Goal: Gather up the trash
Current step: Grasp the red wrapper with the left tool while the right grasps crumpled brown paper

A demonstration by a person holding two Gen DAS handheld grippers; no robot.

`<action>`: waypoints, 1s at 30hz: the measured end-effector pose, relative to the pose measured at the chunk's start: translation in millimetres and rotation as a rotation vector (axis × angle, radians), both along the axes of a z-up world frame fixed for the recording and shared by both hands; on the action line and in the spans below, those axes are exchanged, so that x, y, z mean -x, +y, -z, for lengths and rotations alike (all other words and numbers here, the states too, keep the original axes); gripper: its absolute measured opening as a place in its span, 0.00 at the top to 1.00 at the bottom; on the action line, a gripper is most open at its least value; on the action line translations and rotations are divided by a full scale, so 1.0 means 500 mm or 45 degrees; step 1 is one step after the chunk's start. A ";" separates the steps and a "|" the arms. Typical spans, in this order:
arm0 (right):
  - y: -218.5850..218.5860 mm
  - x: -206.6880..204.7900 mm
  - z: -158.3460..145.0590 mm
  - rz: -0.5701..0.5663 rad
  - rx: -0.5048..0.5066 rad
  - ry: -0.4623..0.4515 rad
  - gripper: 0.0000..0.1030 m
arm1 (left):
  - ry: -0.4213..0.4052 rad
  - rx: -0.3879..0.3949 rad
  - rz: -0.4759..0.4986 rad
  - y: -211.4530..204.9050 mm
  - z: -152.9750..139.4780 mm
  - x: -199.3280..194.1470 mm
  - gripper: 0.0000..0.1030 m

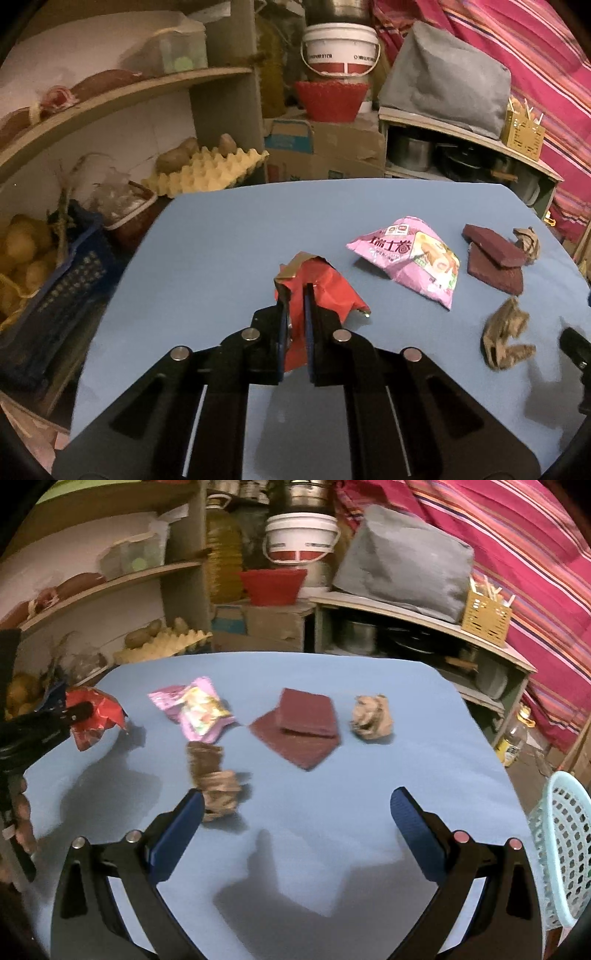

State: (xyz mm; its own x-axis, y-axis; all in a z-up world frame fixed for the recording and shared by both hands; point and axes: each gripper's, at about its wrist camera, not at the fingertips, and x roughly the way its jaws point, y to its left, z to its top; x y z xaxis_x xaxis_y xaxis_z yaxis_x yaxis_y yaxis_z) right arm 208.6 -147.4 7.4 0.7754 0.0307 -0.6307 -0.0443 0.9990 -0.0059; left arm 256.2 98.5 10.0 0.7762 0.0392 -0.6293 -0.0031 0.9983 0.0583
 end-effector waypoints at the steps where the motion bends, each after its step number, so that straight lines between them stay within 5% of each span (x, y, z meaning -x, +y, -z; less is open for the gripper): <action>1: 0.010 -0.002 0.003 -0.009 0.000 0.004 0.05 | -0.005 -0.008 -0.004 0.003 -0.001 0.009 0.94; 15: 0.089 -0.068 0.056 0.035 0.012 0.121 0.06 | -0.039 0.018 -0.054 0.063 -0.021 0.083 0.94; 16: 0.093 -0.070 0.058 0.035 0.022 0.126 0.11 | -0.035 0.022 -0.054 0.062 -0.020 0.081 0.94; 19: 0.099 -0.075 0.065 0.002 0.020 0.148 0.46 | -0.029 0.028 -0.050 0.059 -0.021 0.078 0.94; 22: 0.101 -0.079 0.073 -0.048 -0.008 0.182 0.63 | -0.032 0.025 -0.041 0.048 -0.024 0.077 0.94; 30: 0.056 -0.047 0.025 -0.046 -0.017 0.085 0.63 | -0.068 0.032 0.001 -0.016 -0.049 0.075 0.94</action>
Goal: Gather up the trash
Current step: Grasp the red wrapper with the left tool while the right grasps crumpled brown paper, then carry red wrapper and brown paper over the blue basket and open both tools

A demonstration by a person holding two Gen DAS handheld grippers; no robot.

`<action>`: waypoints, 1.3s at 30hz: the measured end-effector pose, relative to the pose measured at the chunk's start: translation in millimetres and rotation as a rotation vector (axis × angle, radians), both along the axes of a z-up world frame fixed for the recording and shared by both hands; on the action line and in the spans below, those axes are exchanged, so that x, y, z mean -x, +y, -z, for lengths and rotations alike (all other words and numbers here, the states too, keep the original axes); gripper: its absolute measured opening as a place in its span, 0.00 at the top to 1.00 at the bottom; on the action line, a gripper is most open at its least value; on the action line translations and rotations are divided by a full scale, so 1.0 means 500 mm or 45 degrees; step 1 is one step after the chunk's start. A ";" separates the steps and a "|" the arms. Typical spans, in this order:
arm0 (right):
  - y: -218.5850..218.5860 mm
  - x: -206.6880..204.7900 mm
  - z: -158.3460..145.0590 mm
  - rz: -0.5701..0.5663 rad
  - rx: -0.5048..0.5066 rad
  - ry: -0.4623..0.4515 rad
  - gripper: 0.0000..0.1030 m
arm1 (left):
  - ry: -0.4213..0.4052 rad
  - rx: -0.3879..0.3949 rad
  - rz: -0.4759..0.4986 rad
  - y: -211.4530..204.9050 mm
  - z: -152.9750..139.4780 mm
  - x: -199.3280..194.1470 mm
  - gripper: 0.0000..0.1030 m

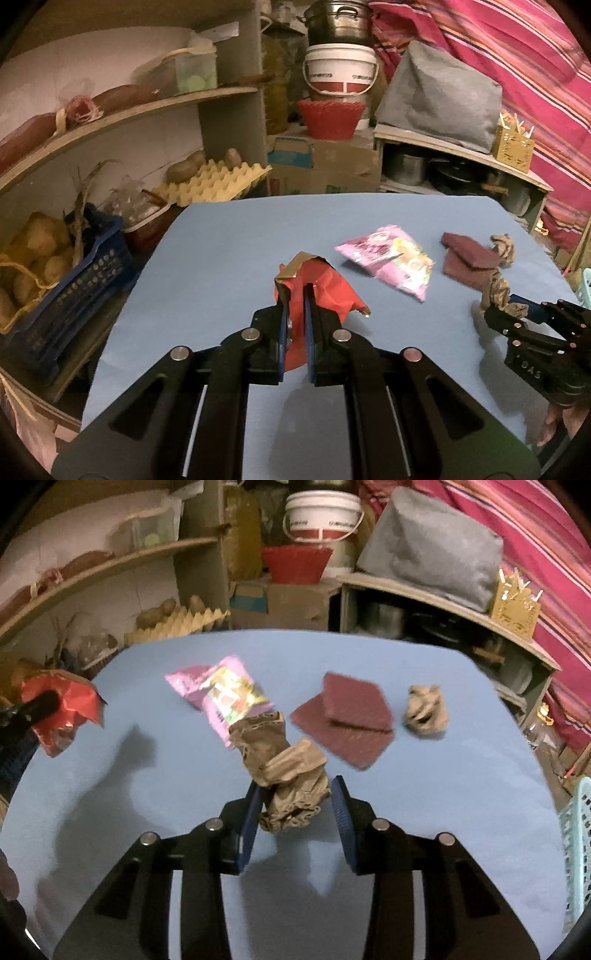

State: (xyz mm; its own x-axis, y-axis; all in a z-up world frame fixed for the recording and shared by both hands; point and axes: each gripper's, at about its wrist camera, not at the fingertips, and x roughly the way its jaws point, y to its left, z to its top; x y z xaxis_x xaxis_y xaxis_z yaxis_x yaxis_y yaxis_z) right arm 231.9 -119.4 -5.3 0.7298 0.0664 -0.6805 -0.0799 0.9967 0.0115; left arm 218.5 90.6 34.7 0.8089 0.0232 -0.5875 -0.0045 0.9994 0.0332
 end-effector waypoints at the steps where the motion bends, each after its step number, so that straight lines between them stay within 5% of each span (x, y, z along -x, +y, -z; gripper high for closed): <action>1: -0.015 0.006 -0.010 0.010 -0.006 -0.015 0.63 | -0.005 0.001 0.008 -0.010 -0.003 -0.001 0.94; 22: -0.322 0.126 -0.127 0.270 0.061 -0.199 0.63 | -0.100 -0.029 0.260 -0.328 -0.040 0.005 0.94; 39: -0.621 0.244 -0.149 0.533 0.048 -0.223 0.63 | -0.130 -0.004 0.556 -0.646 -0.059 0.082 0.94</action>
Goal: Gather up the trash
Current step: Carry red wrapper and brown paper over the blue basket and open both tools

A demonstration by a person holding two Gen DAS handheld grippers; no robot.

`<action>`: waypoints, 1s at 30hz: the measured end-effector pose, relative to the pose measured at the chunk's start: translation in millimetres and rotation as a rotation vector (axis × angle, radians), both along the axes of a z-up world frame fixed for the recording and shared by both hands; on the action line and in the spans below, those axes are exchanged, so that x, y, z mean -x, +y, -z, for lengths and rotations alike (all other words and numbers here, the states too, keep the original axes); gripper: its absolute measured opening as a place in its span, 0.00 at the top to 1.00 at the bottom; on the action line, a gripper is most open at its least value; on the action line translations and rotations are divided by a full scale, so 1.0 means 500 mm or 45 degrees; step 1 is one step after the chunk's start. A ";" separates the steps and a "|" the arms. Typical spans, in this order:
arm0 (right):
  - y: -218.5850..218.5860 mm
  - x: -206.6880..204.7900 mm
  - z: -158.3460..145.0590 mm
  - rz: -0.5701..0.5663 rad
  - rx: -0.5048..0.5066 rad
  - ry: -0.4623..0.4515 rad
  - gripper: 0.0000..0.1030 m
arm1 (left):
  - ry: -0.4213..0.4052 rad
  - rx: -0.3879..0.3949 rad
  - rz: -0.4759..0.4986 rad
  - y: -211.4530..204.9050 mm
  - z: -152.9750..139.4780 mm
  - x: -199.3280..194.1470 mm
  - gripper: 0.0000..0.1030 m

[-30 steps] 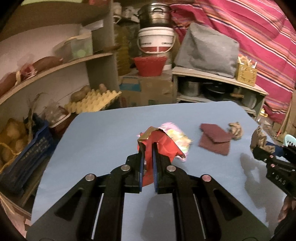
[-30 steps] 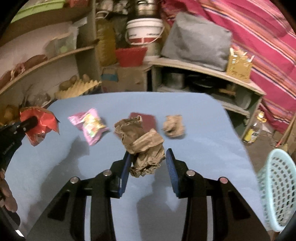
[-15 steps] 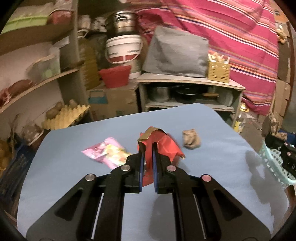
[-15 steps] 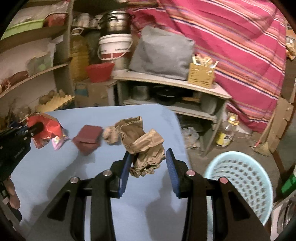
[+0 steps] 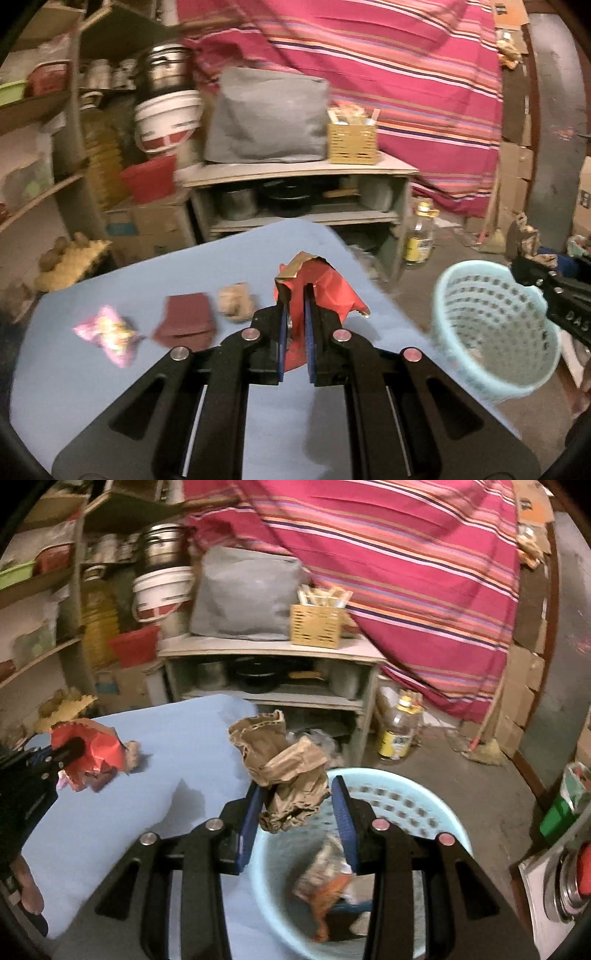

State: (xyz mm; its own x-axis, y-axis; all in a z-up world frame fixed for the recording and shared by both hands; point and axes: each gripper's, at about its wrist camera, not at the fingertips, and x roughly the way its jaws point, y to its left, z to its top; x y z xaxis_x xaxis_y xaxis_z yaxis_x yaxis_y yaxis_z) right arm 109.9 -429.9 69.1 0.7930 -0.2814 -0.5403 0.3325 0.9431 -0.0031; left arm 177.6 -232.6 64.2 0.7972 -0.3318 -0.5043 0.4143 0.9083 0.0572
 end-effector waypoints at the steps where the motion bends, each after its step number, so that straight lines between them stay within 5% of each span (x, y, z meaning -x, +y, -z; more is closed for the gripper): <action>1: -0.025 0.006 0.005 0.020 -0.015 0.004 0.63 | 0.014 0.011 0.024 -0.024 0.002 0.001 0.94; 15: -0.231 0.073 0.045 0.212 -0.227 -0.016 0.63 | 0.167 0.006 0.309 -0.307 0.060 0.032 0.93; 16: -0.236 0.071 0.048 0.217 -0.238 -0.015 0.63 | 0.182 -0.003 0.324 -0.315 0.064 0.033 0.82; 18: -0.238 0.071 0.056 0.223 -0.253 -0.006 0.63 | 0.188 -0.038 0.321 -0.324 0.069 0.032 0.30; 23: -0.231 0.065 0.066 0.222 -0.261 0.014 0.63 | 0.117 -0.081 0.285 -0.309 0.066 0.041 0.26; 28: -0.214 0.050 0.071 0.206 -0.254 0.030 0.61 | 0.085 -0.068 0.200 -0.235 0.045 0.022 0.10; 30: -0.211 0.045 0.076 0.216 -0.247 0.040 0.40 | 0.091 -0.055 0.156 -0.189 0.037 0.005 0.07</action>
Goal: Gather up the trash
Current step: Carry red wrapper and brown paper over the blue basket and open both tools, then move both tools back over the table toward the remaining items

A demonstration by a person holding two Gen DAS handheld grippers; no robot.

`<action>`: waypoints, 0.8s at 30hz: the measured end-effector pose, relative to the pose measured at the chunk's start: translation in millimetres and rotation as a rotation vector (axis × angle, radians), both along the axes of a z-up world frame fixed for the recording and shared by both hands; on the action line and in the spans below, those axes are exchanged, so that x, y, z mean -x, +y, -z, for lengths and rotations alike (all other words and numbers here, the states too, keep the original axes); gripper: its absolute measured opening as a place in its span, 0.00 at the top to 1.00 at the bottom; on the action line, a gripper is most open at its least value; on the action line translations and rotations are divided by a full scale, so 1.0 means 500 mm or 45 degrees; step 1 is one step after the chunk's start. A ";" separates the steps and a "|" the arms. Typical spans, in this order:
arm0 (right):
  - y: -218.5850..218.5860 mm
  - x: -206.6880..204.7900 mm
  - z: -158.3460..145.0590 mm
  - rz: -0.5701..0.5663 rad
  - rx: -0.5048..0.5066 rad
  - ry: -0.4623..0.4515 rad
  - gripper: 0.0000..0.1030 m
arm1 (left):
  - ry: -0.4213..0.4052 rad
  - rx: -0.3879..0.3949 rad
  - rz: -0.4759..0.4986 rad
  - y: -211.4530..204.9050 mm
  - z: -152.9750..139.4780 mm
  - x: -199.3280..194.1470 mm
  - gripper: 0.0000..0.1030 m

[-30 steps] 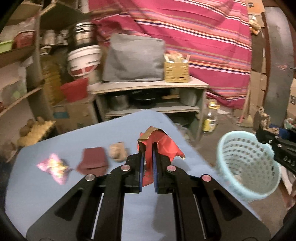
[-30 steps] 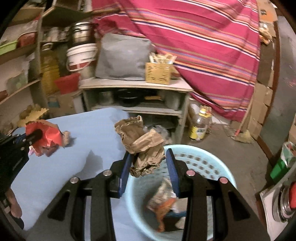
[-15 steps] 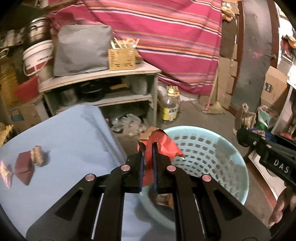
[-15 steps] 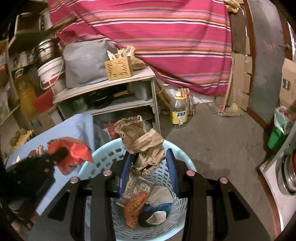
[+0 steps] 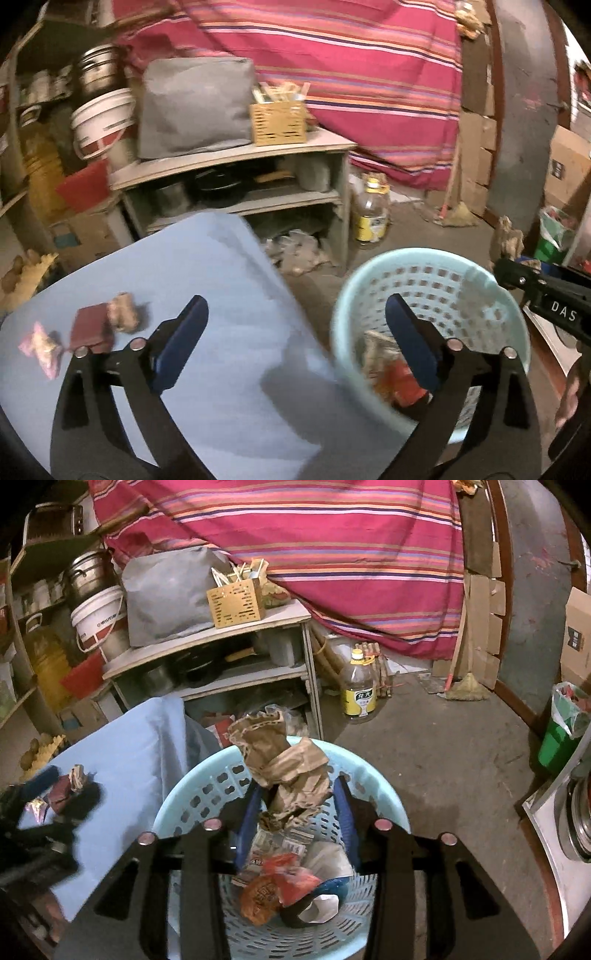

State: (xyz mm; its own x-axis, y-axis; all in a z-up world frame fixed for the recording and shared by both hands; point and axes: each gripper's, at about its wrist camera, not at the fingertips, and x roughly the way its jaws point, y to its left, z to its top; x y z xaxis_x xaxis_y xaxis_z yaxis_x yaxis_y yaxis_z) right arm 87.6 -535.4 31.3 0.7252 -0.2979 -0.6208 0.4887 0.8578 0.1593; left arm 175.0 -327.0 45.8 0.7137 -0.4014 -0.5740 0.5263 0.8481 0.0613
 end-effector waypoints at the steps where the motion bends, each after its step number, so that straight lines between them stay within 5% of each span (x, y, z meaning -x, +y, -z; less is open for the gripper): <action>1: 0.002 -0.005 0.003 0.024 0.010 0.009 0.22 | 0.007 0.002 -0.019 0.018 -0.002 -0.010 0.06; 9: 0.043 -0.039 0.015 0.086 0.008 0.049 0.11 | -0.023 -0.087 -0.250 0.231 -0.005 -0.091 0.05; 18: 0.176 -0.135 0.014 -0.003 0.046 0.048 0.06 | -0.052 -0.210 -0.593 0.453 0.039 -0.212 0.05; 24: 0.285 -0.202 0.016 -0.115 0.037 0.034 0.06 | 0.113 -0.083 -0.690 0.576 0.084 -0.281 0.05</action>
